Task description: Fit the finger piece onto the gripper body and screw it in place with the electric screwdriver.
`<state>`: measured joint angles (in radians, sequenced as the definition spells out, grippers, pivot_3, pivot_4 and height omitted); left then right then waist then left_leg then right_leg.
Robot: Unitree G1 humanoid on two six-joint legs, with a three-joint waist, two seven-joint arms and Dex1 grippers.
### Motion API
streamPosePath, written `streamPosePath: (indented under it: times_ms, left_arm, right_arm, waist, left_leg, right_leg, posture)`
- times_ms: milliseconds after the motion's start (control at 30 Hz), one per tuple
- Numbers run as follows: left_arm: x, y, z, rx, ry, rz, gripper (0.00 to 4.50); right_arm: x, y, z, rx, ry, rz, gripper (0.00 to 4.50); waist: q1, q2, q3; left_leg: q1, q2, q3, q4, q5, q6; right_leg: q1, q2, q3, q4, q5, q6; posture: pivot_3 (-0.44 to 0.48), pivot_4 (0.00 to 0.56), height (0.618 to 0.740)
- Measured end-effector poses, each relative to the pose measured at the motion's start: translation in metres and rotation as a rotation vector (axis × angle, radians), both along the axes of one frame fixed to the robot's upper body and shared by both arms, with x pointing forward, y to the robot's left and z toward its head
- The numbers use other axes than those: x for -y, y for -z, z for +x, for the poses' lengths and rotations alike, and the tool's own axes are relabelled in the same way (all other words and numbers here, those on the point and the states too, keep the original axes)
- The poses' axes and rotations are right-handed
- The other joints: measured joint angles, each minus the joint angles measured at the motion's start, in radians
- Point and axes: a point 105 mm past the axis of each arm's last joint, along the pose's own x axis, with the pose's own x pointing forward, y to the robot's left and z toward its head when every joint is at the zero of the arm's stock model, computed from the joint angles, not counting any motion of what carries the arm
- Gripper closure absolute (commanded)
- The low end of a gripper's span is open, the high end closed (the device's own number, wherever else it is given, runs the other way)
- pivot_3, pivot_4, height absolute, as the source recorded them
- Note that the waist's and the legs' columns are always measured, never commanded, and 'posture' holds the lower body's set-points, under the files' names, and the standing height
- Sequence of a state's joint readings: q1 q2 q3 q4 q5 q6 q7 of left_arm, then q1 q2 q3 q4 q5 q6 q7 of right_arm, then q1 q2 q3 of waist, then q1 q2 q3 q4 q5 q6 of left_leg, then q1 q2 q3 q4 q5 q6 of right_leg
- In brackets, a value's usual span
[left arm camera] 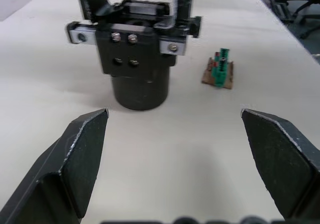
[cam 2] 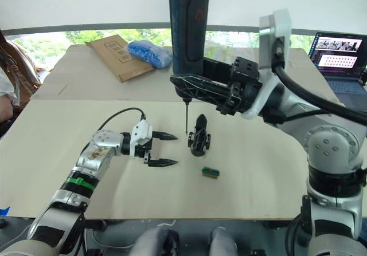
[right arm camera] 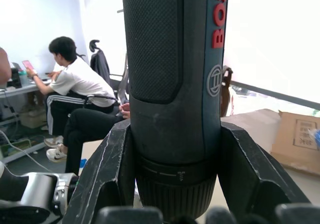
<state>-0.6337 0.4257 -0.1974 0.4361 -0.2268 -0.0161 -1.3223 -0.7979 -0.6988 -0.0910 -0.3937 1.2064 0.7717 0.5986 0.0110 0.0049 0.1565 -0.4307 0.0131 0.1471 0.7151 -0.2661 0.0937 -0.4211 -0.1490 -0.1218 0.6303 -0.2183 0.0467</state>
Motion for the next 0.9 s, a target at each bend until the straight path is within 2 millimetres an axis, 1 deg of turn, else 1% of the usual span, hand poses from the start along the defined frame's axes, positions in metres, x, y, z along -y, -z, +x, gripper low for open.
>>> streamPosePath:
  times_ms: [133, 233, 400, 633, 900]
  left_arm:
    - [0.003, 0.001, 0.007, 0.010, -0.013, 0.007, 0.00]
    - [0.005, 0.003, 0.012, -0.008, -0.023, 0.000, 0.00]
    - [0.014, 0.001, 0.018, 0.006, -0.013, -0.005, 0.00]
    - [0.022, 0.006, 0.023, 0.013, -0.008, 0.007, 0.00]
    - [0.030, 0.006, 0.025, 0.017, 0.007, 0.009, 0.00]
  right_arm:
    - [-0.008, 0.003, 0.014, 0.000, 0.007, -0.045, 2.61]
    - [-0.009, 0.013, 0.024, -0.012, 0.022, -0.089, 2.61]
    - [-0.012, 0.029, 0.038, -0.040, 0.035, -0.129, 2.61]
    - [-0.012, 0.038, 0.042, -0.029, 0.040, -0.147, 2.61]
    - [-0.009, 0.051, 0.045, -0.055, 0.053, -0.162, 2.61]
  waist:
    - [0.000, 0.000, 0.000]
    - [0.000, 0.000, 0.000]
    - [-0.001, 0.000, 0.000]
    - [-0.005, 0.000, 0.000]
    - [-0.007, 0.000, 0.000]
  left_leg:
    - [-0.001, 0.000, 0.000, 0.000, 0.000, 0.000]
    - [-0.002, 0.000, 0.001, 0.000, 0.000, 0.000]
    - [-0.004, -0.001, 0.001, 0.000, 0.000, 0.000]
    - [-0.004, 0.000, 0.001, 0.000, 0.000, 0.000]
    - [-0.004, -0.001, 0.001, 0.000, 0.000, 0.000]
  right_leg:
    - [0.000, 0.000, 0.000, 0.001, 0.000, 0.000]
    - [-0.001, 0.001, -0.001, 0.002, 0.001, 0.002]
    - [-0.001, 0.001, -0.001, 0.002, 0.001, 0.002]
    - [-0.001, 0.001, -0.001, 0.001, 0.001, 0.002]
    - [-0.002, 0.001, -0.001, 0.001, 0.001, 0.002]
  posture:
    - [0.000, 0.150, 0.732]
    - [0.000, 0.150, 0.732]
    - [0.000, 0.150, 0.732]
    - [0.000, 0.150, 0.732]
    - [0.000, 0.150, 0.732]
